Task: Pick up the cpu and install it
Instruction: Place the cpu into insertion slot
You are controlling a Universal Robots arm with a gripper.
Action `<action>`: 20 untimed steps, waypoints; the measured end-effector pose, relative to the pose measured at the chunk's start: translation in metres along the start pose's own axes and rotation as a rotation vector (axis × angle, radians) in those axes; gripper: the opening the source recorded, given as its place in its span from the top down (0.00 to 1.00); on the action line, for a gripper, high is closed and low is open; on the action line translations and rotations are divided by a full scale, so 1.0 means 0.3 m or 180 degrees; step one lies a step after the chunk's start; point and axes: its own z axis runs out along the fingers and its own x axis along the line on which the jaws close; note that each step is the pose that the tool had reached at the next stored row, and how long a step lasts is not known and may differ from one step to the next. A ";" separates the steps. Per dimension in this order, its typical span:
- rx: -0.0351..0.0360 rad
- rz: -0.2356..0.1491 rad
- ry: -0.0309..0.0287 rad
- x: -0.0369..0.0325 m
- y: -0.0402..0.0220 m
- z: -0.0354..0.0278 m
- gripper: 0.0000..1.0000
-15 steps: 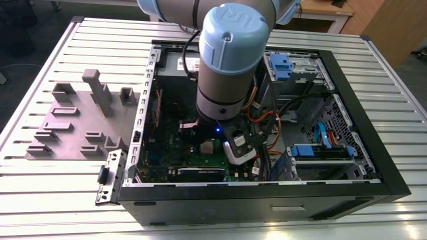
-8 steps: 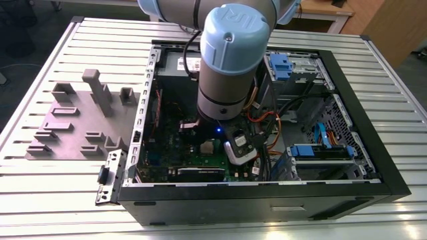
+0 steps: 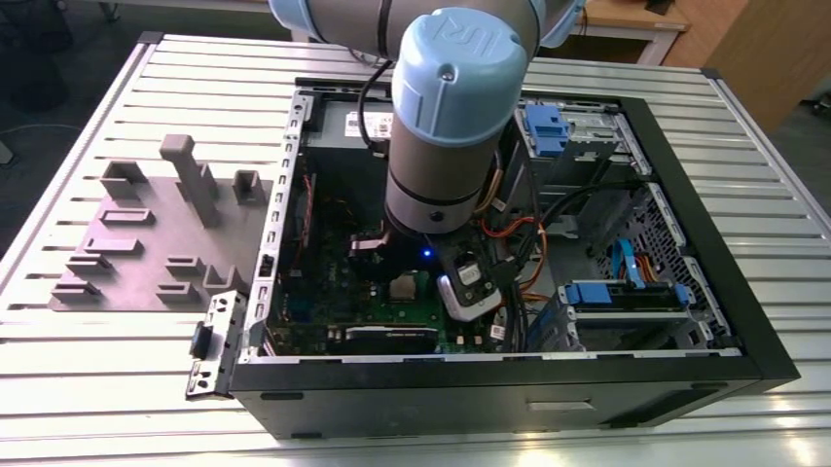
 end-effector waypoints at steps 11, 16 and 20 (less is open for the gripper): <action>-0.0003 0.0000 0.0000 0.001 0.000 -0.006 0.41; -0.0005 0.0000 0.0000 0.001 0.001 -0.017 0.41; -0.0009 0.0000 0.0000 0.001 0.001 -0.031 0.41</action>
